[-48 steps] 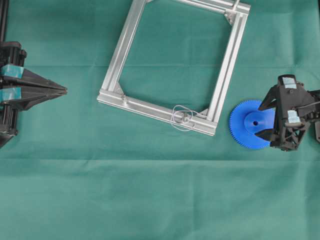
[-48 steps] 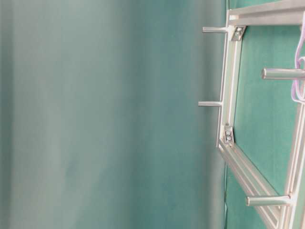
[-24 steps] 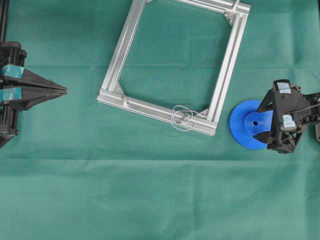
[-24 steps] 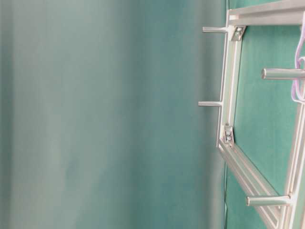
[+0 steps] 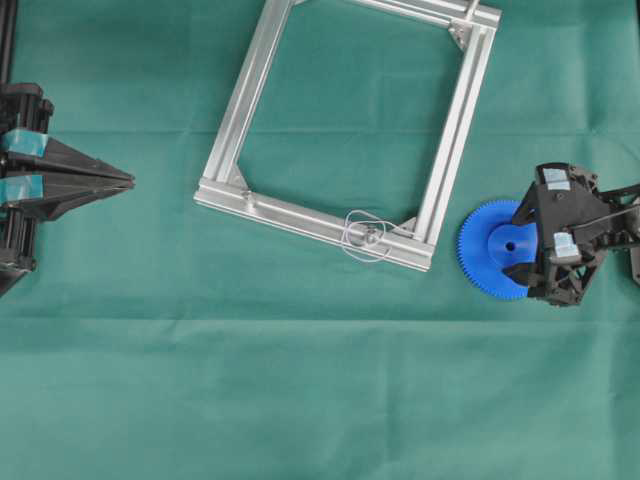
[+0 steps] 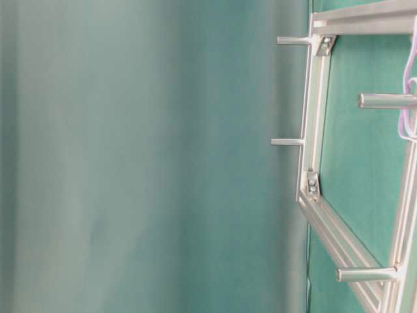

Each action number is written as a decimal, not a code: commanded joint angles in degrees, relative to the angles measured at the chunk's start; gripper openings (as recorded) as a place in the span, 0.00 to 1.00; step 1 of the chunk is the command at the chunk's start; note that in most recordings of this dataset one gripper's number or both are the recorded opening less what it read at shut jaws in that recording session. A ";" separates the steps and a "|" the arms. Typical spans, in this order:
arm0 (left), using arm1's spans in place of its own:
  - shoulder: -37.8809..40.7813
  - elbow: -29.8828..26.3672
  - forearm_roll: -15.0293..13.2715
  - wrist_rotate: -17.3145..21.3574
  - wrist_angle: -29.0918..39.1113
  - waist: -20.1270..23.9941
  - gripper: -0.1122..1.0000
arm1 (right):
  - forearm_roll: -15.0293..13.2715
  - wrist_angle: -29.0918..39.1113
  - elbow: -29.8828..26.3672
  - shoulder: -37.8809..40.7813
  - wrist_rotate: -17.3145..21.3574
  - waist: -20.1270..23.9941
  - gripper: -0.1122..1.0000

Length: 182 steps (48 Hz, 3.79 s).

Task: Find the location of the shaft and insert the gear.
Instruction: 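Lift the blue gear off the table with the right gripper, then carry the gear left over the frame toward the shaft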

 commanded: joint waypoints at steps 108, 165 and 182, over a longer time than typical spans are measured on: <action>0.70 -1.41 -0.09 -0.35 0.44 0.09 0.13 | -5.89 19.42 -26.02 2.02 2.72 0.18 0.72; 0.62 -1.41 -0.09 0.00 2.02 0.09 0.13 | -9.58 19.25 -36.47 14.94 2.81 -0.88 0.72; 0.62 -1.41 -0.09 0.09 2.02 0.00 0.13 | -9.32 17.58 -37.35 15.64 2.90 0.62 0.72</action>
